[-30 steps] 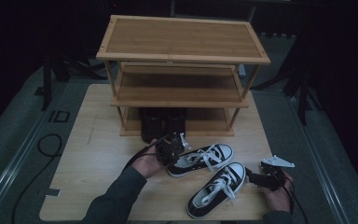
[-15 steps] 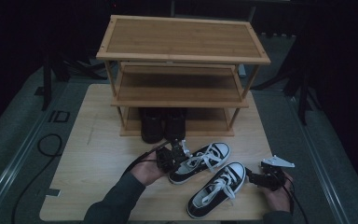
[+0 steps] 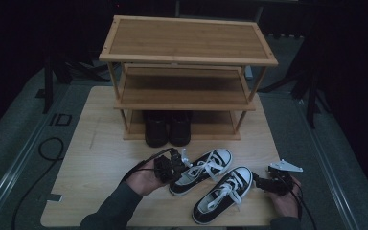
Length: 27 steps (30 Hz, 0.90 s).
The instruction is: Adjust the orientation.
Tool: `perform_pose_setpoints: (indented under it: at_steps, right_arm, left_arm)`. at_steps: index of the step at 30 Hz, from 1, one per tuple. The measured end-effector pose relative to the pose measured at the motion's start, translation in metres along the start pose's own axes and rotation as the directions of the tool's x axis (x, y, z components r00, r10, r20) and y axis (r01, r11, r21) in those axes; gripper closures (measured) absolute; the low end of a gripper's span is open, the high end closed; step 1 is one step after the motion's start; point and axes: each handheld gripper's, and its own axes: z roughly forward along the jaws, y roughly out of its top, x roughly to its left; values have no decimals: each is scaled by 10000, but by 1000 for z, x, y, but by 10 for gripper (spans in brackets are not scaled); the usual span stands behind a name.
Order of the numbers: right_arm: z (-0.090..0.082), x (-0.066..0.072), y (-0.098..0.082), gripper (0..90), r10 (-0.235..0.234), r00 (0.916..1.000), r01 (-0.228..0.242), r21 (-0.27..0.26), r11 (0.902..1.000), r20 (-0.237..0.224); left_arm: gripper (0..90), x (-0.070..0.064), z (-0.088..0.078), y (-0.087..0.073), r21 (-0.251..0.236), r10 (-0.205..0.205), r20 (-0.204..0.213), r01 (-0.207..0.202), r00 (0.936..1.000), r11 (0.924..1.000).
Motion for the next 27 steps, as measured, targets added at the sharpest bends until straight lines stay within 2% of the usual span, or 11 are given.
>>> perform_pose_setpoints:
  at_steps: [4,6,7,11,13,17,22,25,27]
  right_arm:
    - [0,0,0,203,1,10000,-1,-4,10000,3]
    - [0,0,0,203,2,10000,-2,-3,10000,5]
    - [0,0,0,203,3,10000,-3,-1,10000,4]
    - [0,0,0,203,10,10000,-10,2,10000,5]
    - [0,0,0,203,30,10000,-30,2,10000,20]
    - [-1,2,1,218,131,9998,-133,114,9998,136]
    - [-6,5,6,338,41,9998,-48,419,9991,169]
    - [-11,6,10,446,-136,9999,133,535,9985,36]
    - [-16,6,12,560,-230,9997,238,636,9977,-125]
  left_arm:
    - [861,-2,-1,2,-198,149,330,-143,9993,9997]
    - [849,3,-5,1,-616,-137,650,177,9978,9979]
    - [833,6,-7,0,-753,-235,674,285,9974,9968]
    - [770,13,-9,-2,-682,-483,306,503,9984,9964]
    - [732,16,-8,-5,-757,-690,395,718,9968,9945]
    - [684,22,-4,-10,-618,-942,89,946,9955,9936]
    - [654,34,-4,-17,-552,-1431,-156,1421,9896,9883]
    - [650,40,-6,-21,-534,-1595,-325,1576,9867,9861]
    - [648,44,-6,-23,-503,-1687,-426,1665,9847,9848]
